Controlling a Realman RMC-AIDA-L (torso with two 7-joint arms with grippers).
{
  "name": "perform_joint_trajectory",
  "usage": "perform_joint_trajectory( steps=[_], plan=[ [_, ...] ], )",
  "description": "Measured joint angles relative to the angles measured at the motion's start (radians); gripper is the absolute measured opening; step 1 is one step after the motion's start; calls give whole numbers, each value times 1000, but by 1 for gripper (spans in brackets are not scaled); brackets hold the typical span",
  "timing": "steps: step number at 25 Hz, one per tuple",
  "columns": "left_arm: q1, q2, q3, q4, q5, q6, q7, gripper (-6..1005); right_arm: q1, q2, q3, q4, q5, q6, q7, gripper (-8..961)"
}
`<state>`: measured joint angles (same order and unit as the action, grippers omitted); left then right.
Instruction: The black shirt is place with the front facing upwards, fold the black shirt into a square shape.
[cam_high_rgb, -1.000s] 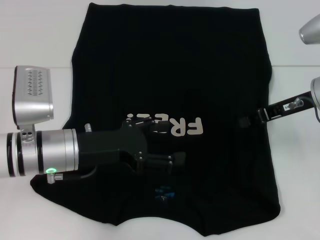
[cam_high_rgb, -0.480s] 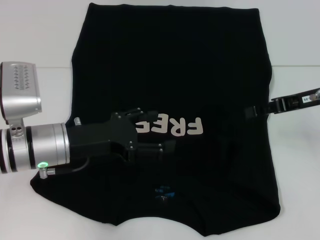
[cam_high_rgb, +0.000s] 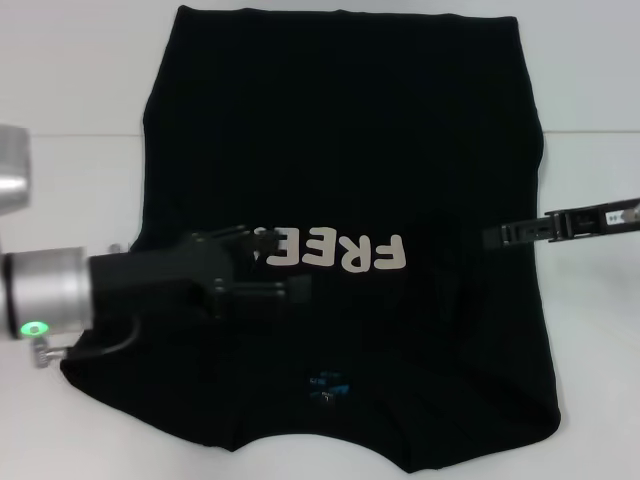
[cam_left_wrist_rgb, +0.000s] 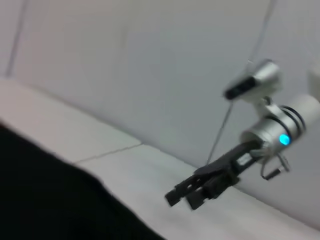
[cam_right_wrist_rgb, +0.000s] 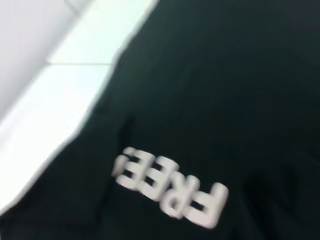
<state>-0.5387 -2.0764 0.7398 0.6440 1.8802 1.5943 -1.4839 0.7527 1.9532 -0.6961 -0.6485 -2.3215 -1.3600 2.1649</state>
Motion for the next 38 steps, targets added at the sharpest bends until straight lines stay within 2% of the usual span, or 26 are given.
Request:
perform_joint_trajectory(
  steps=[3, 7, 10, 18, 27, 38],
  plan=[
    [39, 35, -41, 1, 2, 48, -71, 937, -44, 16, 12, 20, 116, -22, -136, 886],
    [105, 82, -101, 10, 12, 90, -115, 937, -92, 25, 12, 50, 239, -70, -286, 931],
    [152, 103, -135, 30, 42, 74, -119, 937, -104, 28, 12, 74, 274, -81, -335, 929],
    [201, 101, -273, 79, 253, -6, -122, 936, -88, 59, -2, 74, 272, -74, -343, 922],
    [207, 87, -289, 69, 367, -133, -151, 936, -56, 55, -2, 71, 277, -84, -317, 923],
    [198, 81, -281, 39, 395, -187, -156, 937, -44, 42, 0, 69, 277, -87, -304, 924]
  ],
)
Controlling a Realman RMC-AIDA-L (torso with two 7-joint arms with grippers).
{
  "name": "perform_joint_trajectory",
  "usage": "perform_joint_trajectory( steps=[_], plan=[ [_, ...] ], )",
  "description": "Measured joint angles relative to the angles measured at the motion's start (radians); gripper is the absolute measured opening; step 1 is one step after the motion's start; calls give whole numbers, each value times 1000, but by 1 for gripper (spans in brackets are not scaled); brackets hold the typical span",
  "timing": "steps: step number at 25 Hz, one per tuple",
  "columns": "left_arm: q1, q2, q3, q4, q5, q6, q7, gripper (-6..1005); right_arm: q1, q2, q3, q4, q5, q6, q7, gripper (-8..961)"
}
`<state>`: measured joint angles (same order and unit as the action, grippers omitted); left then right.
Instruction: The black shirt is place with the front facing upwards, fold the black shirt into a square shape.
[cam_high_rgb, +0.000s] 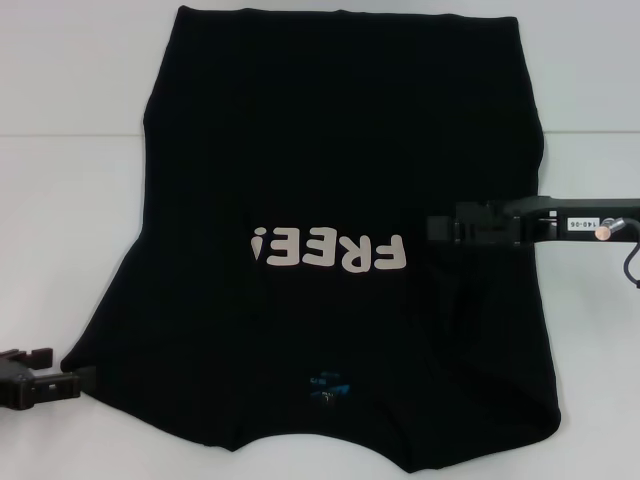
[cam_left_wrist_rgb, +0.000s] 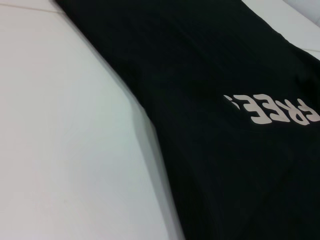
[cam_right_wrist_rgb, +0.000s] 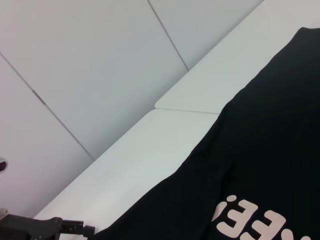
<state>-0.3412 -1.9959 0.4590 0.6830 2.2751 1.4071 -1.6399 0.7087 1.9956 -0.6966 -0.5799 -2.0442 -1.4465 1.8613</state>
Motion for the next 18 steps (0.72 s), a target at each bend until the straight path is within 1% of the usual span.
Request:
perform_joint_trajectory(
  steps=[5, 11, 18],
  plan=[
    [-5, -1, 6, -1, 4, 8, 2, 937, 0, -2, 3, 0, 1, 0, 0, 924],
    [-17, -5, 36, -1, 7, 25, 2, 937, 0, -3, 6, 0, 1, 0, 0, 922],
    [-25, -6, 39, 6, 8, 51, 2, 937, 0, -3, 6, 0, 1, 0, 1, 920]
  ],
)
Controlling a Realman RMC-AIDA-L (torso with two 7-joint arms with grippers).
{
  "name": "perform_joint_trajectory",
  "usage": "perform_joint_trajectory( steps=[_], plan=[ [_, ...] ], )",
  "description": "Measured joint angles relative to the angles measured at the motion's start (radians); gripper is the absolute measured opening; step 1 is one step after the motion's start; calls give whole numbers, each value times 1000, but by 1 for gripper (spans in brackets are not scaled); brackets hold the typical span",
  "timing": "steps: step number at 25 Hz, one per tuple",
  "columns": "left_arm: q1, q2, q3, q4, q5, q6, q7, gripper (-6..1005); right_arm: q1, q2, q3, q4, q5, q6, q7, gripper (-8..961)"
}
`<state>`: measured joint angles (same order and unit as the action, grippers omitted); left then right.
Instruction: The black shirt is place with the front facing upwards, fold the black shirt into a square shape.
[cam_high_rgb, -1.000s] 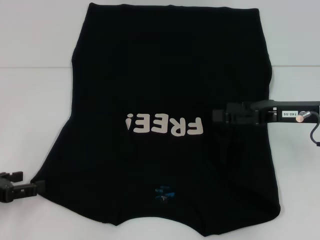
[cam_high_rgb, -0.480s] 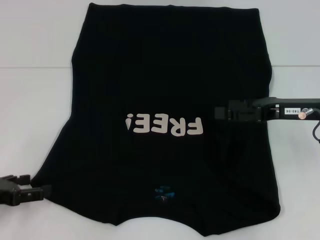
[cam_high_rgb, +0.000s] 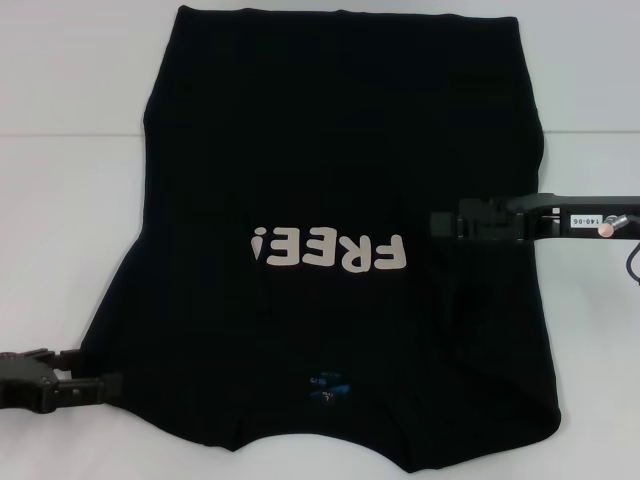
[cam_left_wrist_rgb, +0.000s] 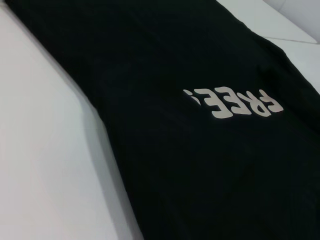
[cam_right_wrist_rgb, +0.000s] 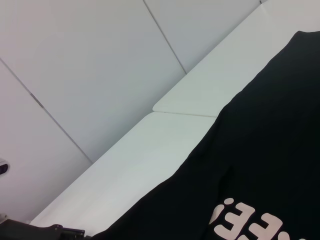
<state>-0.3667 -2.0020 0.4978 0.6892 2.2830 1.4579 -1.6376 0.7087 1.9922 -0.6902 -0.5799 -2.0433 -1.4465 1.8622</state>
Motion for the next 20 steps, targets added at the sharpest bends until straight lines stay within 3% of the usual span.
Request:
perform_joint_trajectory(
  steps=[11, 20],
  plan=[
    [-11, 5, -1, 3, 0, -18, -19, 860, 0, -3, 2, -2, 1, 0, 0, 917],
    [-15, 6, 0, 7, 2, -33, -20, 429, -4, -5, 4, -3, 1, -6, 0, 915]
  ],
)
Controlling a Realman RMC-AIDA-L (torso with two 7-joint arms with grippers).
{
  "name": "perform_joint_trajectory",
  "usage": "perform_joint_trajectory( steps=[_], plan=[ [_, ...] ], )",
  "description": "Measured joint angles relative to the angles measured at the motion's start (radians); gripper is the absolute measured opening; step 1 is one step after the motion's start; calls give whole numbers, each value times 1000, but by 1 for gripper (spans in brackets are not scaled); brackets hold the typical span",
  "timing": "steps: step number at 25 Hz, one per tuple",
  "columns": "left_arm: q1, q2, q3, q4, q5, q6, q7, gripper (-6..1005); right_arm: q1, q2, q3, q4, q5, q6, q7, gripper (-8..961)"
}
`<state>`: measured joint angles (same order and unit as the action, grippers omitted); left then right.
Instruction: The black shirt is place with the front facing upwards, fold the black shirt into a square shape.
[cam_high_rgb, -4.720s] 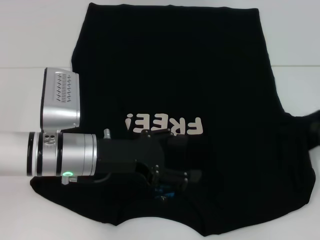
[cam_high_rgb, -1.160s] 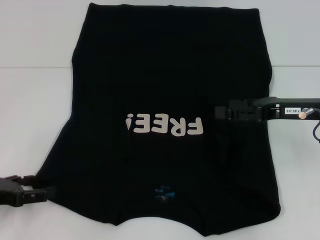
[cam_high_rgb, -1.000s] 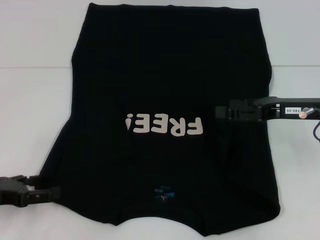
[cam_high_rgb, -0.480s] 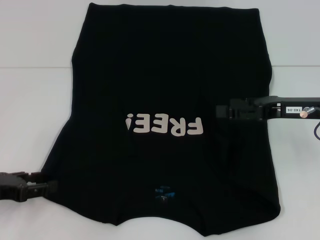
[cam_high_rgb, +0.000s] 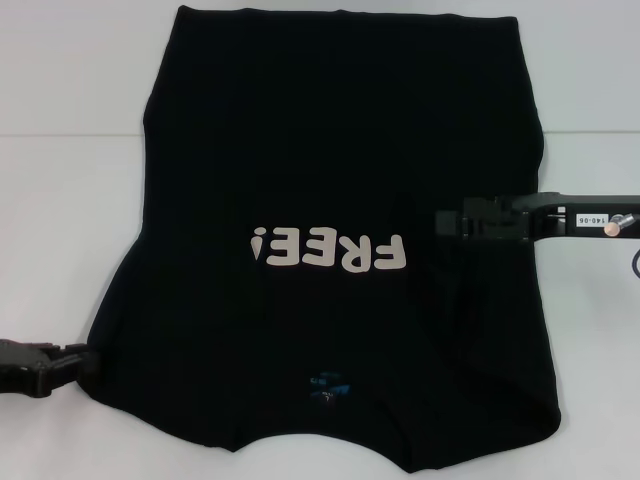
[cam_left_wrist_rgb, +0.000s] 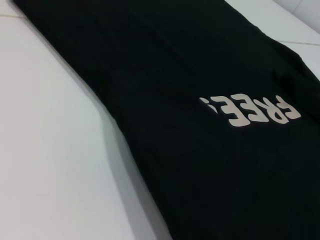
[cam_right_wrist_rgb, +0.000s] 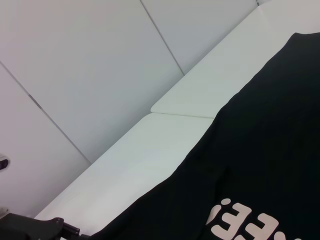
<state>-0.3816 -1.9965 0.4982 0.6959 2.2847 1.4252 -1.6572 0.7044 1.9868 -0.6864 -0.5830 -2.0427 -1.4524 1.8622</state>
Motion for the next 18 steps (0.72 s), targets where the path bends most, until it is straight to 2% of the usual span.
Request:
perform_joint_trajectory(
  steps=[7, 9, 13, 18],
  plan=[
    [-9, -6, 0, 23, 22, -6, 1, 171, -1, -3, 6, -6, -1, -6, 2, 914],
    [-10, -7, -1, 30, 22, 3, -1, 18, -3, -5, 6, -13, -3, -7, 11, 914],
    [-9, -8, -18, 68, 17, 82, -15, 18, -7, -33, -9, -24, -56, -12, 104, 915],
    [-11, -13, -39, 96, 13, 128, -24, 19, 0, -72, -18, -35, -232, -67, 291, 915]
  ],
)
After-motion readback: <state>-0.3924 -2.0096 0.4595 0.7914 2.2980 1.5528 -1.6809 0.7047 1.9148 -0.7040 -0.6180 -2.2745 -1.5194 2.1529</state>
